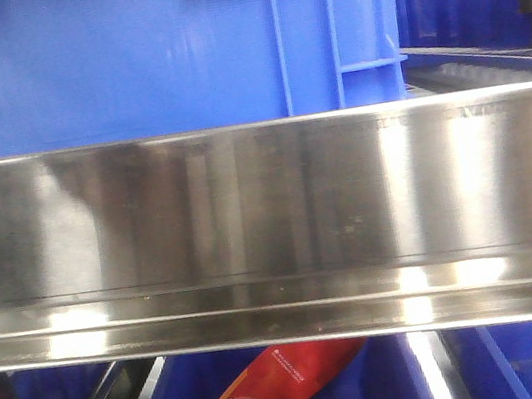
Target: Grab PVC pipe and place in blue bin
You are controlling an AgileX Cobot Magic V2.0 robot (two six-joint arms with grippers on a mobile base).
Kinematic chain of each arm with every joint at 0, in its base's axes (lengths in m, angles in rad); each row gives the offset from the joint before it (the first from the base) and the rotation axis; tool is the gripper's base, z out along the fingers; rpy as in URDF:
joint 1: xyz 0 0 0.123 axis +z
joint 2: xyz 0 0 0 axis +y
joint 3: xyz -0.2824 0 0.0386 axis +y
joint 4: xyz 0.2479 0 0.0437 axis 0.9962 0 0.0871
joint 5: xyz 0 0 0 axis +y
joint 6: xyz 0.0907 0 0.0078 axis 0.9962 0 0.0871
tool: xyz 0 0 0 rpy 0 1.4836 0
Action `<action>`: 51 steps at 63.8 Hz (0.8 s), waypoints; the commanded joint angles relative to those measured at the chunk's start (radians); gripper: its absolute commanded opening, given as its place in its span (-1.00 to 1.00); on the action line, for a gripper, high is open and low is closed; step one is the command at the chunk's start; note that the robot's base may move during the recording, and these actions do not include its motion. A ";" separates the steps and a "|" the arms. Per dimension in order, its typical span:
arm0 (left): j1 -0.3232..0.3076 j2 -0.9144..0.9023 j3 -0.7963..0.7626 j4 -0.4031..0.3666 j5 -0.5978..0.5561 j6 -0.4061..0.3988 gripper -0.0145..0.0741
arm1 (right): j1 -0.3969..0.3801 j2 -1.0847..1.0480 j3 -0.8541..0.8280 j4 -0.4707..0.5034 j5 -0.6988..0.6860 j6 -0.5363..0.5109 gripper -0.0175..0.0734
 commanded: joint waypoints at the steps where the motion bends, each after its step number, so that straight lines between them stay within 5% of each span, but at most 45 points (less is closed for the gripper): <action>1: 0.000 -0.004 -0.002 -0.001 -0.024 -0.008 -0.92 | 0.001 -0.002 0.001 -0.001 -0.021 -0.005 -0.98; 51: 0.000 -0.004 -0.002 -0.001 -0.024 -0.008 -0.92 | 0.001 -0.002 0.001 -0.001 -0.021 -0.005 -0.98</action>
